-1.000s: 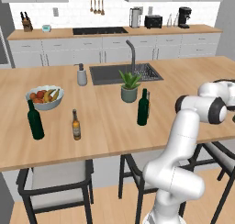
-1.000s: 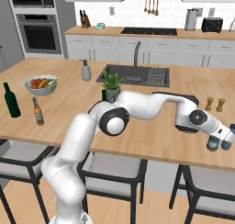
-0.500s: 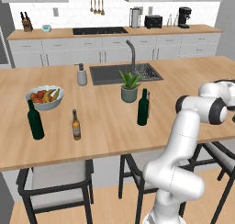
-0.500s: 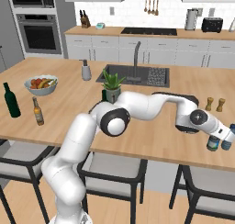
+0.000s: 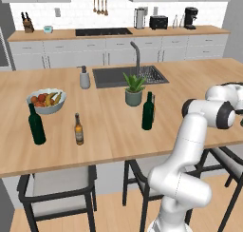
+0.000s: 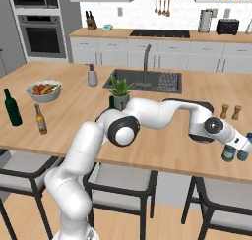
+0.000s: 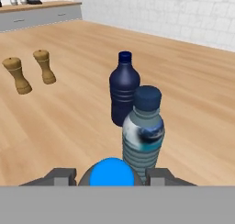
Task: Move the plastic bottles in the middle to the plastics group, and the glass bottles in the middle to the glass group.
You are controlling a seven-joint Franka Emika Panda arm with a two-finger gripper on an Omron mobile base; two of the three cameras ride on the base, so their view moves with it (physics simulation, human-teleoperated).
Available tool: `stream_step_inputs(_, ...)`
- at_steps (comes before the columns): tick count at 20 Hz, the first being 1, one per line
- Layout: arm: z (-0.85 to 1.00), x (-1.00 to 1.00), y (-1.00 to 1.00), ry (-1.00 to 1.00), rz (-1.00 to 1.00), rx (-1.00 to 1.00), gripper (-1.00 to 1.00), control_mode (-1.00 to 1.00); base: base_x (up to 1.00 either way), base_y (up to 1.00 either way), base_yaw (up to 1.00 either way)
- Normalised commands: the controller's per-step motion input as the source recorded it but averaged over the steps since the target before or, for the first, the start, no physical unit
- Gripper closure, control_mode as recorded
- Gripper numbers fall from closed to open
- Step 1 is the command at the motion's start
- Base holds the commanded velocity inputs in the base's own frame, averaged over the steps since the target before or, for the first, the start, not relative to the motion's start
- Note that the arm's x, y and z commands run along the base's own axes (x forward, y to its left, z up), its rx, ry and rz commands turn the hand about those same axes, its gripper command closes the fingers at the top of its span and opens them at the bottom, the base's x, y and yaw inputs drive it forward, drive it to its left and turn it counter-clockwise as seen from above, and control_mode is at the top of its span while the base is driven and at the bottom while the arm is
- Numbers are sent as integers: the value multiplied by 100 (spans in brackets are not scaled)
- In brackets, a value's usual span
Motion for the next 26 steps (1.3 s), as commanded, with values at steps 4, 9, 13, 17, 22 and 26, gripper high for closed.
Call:
stream_step_inputs(4, 0, 0, 0, 0, 0, 0, -100, -100, 0, 0, 0)
stream_step_inputs(9, 0, 0, 0, 0, 0, 0, -100, -100, 0, 0, 0)
stream_step_inputs(13, 0, 0, 0, 0, 0, 0, -100, -100, 0, 0, 0)
stream_step_inputs(17, 0, -1, 0, 0, 0, 0, -100, -100, 0, 0, 0)
stream_step_inputs(22, 1, -53, 5, 9, 0, 0, -100, -100, 0, 0, 0)
stream_step_inputs(26, 3, -62, 47, 24, 0, 0, -100, -100, 0, 0, 0)
